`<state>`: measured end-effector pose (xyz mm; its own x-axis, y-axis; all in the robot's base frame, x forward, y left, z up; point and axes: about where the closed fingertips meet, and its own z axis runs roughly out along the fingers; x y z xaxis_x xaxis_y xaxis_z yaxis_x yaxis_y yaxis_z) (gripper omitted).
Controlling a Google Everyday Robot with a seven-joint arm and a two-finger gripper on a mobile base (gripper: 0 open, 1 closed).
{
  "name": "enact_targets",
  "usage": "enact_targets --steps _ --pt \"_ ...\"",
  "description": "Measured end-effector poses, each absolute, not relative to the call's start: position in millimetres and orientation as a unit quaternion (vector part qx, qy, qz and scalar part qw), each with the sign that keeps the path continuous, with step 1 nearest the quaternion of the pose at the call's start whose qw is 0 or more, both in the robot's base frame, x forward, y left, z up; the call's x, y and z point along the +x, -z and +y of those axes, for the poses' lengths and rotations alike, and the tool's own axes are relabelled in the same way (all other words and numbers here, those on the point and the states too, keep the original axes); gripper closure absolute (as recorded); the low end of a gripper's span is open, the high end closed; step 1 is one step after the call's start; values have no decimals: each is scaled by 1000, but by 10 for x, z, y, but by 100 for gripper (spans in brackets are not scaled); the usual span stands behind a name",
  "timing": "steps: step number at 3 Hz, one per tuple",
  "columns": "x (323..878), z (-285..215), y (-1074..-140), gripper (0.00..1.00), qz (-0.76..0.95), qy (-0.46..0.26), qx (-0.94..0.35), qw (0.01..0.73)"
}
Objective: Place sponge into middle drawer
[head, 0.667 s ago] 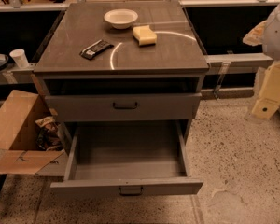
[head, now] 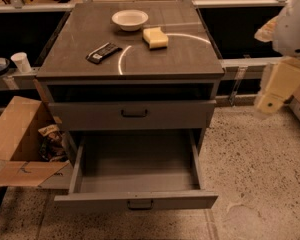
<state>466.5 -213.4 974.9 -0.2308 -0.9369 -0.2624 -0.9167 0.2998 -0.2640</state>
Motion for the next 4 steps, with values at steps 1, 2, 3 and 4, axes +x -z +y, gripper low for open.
enact_targets --steps 1,2,3,4 --pt "5210 -2101 -9723 0 790 3 -564 239" --pt "5799 -2041 -9639 0 795 -39 -531 290" --pt "6388 -1833 -9313 0 797 -103 -499 326" --pt "6389 -1832 -9313 0 797 -103 -499 326"
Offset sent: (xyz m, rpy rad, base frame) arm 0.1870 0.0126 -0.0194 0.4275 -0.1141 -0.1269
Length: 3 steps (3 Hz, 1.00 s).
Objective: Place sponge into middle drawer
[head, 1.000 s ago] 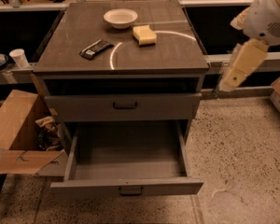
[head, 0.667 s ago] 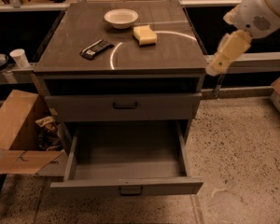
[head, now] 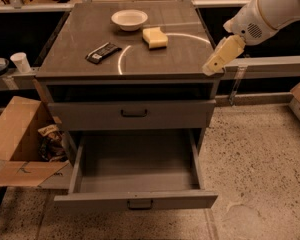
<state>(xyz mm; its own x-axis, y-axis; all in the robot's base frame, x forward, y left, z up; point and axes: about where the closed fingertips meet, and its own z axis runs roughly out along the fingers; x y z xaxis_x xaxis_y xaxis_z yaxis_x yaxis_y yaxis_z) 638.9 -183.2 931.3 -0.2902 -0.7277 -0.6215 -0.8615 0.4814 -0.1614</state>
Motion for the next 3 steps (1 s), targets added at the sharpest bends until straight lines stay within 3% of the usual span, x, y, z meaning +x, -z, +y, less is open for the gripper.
enact_targets --steps 1,3 --pt "6513 -1763 -9262 0 794 -108 -496 335" --pt "7300 -1377 -9178 0 771 -160 -476 391"
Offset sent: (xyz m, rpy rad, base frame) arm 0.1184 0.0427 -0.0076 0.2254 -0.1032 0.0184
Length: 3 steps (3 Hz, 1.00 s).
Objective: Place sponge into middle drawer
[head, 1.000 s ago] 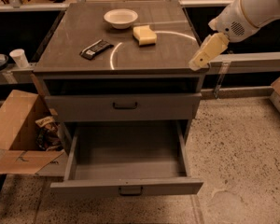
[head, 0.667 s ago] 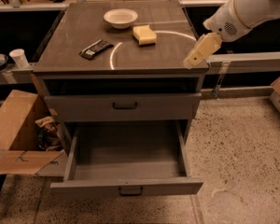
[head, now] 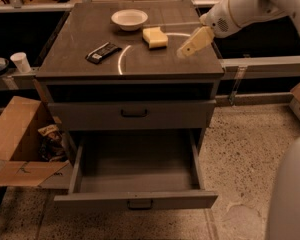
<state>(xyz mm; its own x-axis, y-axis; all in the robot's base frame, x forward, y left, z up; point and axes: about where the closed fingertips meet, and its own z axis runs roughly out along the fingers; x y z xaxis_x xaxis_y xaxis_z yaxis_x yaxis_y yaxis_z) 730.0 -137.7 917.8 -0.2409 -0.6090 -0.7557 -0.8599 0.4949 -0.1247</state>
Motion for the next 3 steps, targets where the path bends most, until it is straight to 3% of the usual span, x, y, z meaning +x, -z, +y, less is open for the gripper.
enact_targets --steps 3 --pt "8272 -838 -8926 0 791 -192 -381 439"
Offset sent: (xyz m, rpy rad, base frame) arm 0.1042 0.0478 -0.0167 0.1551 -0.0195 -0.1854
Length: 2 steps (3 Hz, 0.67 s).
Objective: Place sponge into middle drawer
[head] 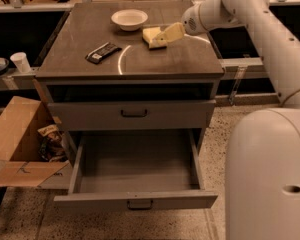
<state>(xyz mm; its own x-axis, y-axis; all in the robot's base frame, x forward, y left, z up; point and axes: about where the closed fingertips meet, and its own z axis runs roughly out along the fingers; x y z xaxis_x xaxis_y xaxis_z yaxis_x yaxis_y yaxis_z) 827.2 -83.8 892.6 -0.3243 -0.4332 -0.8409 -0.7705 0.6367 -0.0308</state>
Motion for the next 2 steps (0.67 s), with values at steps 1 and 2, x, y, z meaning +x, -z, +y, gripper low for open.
enact_targets --steps 1,2 --pt "8443 -684 -8886 0 792 -196 -368 445" --pt "8503 -611 -8797 0 796 -183 -379 434"
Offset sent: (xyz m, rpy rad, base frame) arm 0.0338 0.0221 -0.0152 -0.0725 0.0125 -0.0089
